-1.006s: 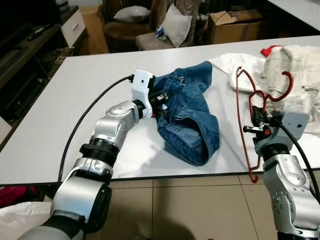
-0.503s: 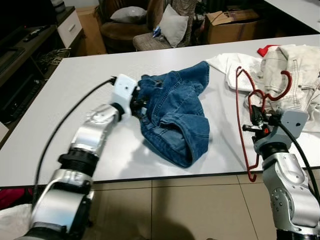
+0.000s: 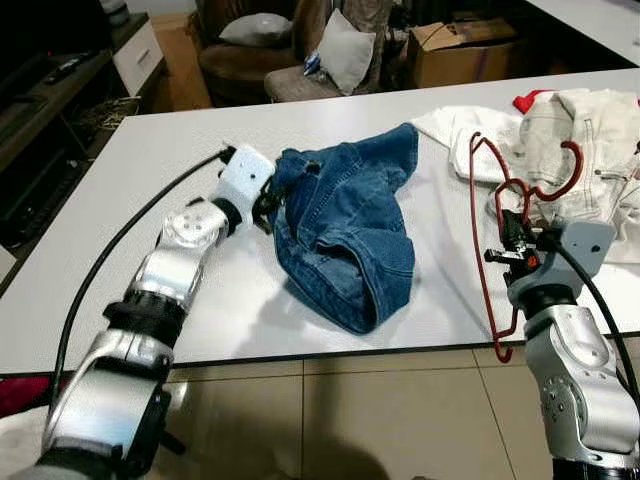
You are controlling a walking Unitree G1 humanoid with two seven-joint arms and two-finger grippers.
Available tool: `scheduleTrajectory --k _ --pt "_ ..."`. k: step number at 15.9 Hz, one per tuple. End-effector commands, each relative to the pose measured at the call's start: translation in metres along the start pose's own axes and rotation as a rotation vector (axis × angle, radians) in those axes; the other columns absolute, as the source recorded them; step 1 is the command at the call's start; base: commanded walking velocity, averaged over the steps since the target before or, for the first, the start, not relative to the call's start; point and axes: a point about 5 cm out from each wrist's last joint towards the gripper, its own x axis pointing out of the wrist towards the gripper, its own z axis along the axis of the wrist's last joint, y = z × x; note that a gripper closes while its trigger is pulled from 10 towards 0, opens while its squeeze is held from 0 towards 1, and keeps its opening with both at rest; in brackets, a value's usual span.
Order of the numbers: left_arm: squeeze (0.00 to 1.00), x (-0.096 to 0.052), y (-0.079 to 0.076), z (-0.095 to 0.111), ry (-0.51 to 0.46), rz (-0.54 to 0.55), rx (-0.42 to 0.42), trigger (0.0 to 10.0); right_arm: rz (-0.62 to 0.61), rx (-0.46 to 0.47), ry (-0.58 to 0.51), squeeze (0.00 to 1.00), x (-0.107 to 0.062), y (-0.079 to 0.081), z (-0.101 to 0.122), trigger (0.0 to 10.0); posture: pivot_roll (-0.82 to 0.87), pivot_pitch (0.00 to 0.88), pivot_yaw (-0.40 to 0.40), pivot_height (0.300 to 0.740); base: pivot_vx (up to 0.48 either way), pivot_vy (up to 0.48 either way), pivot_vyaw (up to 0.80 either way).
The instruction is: Hang hanger
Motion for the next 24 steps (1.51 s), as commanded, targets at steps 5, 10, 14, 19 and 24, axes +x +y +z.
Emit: scheduleTrajectory --k 5,10,14,19,24 --pt "1.0 -0.003 0.017 0.013 0.003 0.006 0.264 10.0 0.006 -0.003 -0.004 0.0 0.001 0.002 0.0 10.0 -0.14 0.0 0.129 0.74 0.0 0.0 0.0" --pt "0.0 0.002 0.014 0.0 0.079 0.034 0.376 10.0 0.008 -0.001 -0.002 0.0 0.001 0.004 0.0 10.0 -0.14 0.0 0.132 0.74 0.0 0.0 0.0" --pt "0.0 -0.009 0.031 0.0 0.0 0.044 0.196 10.0 0.002 -0.004 0.008 0.0 -0.002 0.001 -0.002 10.0 -0.14 0.0 0.132 0.74 0.0 0.0 0.0" --pt "0.0 -0.04 0.057 -0.028 0.112 0.006 0.214 10.0 0.066 -0.037 0.013 0.0 0.003 0.013 0.001 10.0 -0.12 0.0 0.135 0.74 0.0 0.0 0.0" --pt "0.0 -0.046 0.051 -0.046 0.142 -0.047 0.17 10.0 0.07 -0.022 0.018 0.0 0.002 0.019 -0.003 10.0 -0.1 0.0 0.155 0.74 0.0 0.0 0.0"
